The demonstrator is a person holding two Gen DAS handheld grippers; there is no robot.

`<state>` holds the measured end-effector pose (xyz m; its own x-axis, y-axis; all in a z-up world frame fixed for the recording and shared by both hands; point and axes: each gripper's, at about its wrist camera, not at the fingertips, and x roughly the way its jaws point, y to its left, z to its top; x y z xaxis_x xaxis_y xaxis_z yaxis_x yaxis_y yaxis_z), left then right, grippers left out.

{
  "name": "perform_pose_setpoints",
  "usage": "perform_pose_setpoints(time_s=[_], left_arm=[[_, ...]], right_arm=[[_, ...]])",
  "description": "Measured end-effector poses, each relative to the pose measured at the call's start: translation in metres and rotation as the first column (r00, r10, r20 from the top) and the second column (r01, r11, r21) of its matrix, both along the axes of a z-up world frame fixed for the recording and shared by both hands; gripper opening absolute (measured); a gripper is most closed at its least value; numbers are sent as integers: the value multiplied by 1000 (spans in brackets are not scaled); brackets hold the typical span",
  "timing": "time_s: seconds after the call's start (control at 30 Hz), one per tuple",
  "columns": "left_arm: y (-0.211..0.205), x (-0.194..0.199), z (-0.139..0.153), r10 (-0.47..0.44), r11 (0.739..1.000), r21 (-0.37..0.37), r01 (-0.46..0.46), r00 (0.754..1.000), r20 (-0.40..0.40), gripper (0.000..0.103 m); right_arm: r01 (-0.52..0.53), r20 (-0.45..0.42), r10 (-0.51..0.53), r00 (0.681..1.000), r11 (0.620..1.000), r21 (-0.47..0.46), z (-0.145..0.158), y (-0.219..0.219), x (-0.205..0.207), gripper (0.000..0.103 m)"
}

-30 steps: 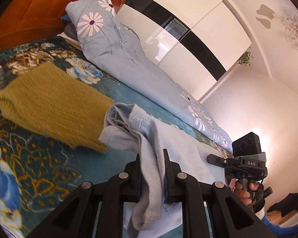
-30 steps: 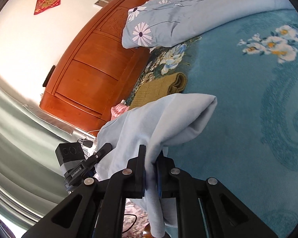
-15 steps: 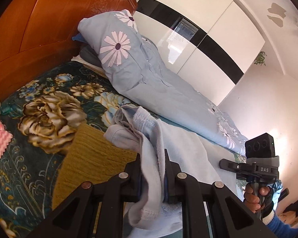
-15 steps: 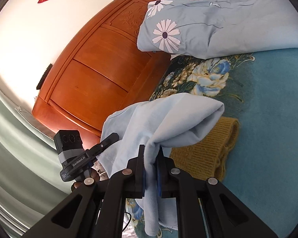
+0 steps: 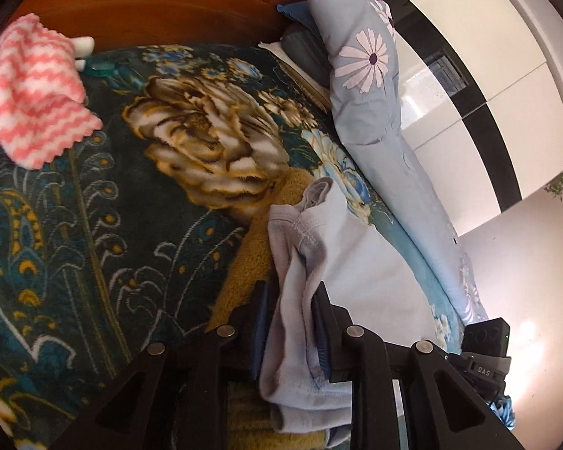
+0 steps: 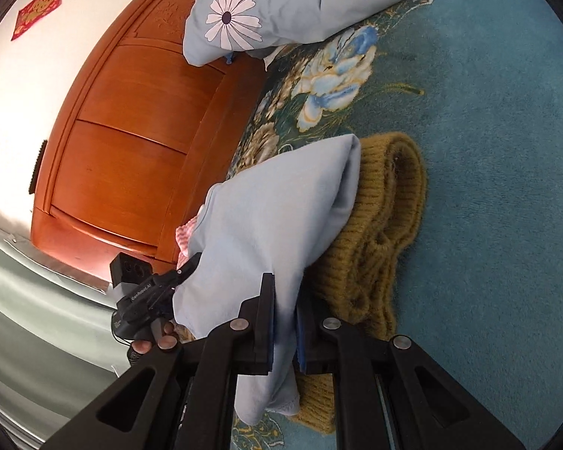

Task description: Fold clothes

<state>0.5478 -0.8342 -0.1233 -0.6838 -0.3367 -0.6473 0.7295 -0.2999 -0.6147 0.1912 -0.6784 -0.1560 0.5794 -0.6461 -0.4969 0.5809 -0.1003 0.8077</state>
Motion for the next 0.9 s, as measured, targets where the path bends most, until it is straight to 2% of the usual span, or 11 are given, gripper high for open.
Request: perform_pose_setpoints(time_s=[0.17, 0.2, 0.27, 0.33, 0.4, 0.5, 0.63, 0.73, 0.8, 0.9], left_arm=[[25, 12, 42, 73, 987, -148, -65, 996, 50, 30], [29, 9, 50, 67, 984, -171, -58, 996, 51, 32], [34, -10, 56, 30, 981, -192, -13, 996, 83, 42], [41, -31, 59, -9, 977, -210, 37, 991, 133, 42], [49, -51, 54, -37, 969, -229, 87, 977, 211, 43], [58, -67, 39, -39, 965, -235, 119, 947, 318, 43], [65, -64, 16, -40, 973, -202, 114, 941, 336, 43], [69, -67, 12, -27, 971, -215, 109, 936, 351, 43], [74, -67, 18, 0, 969, -232, 87, 937, 351, 43], [97, -64, 32, 70, 952, -303, 47, 928, 365, 44]], right_arm=[[21, -193, -24, 981, 1000, -22, 38, 20, -1, 11], [36, -237, -46, 971, 998, -44, 49, 25, 1, 11], [49, -306, -74, 949, 995, -87, 68, 29, 12, 11], [22, -341, -59, 938, 993, -112, 82, 27, 33, 11], [-44, -365, 1, 931, 993, -110, 85, 15, 59, 11], [-115, -386, 74, 919, 990, -84, 75, 0, 90, 11], [-138, -356, 114, 927, 990, -42, 48, -4, 102, 11], [-154, -352, 141, 925, 988, -9, 34, -2, 109, 11], [-146, -356, 127, 926, 989, -27, 37, 3, 108, 11], [-138, -388, 98, 916, 987, -78, 50, 23, 107, 11]])
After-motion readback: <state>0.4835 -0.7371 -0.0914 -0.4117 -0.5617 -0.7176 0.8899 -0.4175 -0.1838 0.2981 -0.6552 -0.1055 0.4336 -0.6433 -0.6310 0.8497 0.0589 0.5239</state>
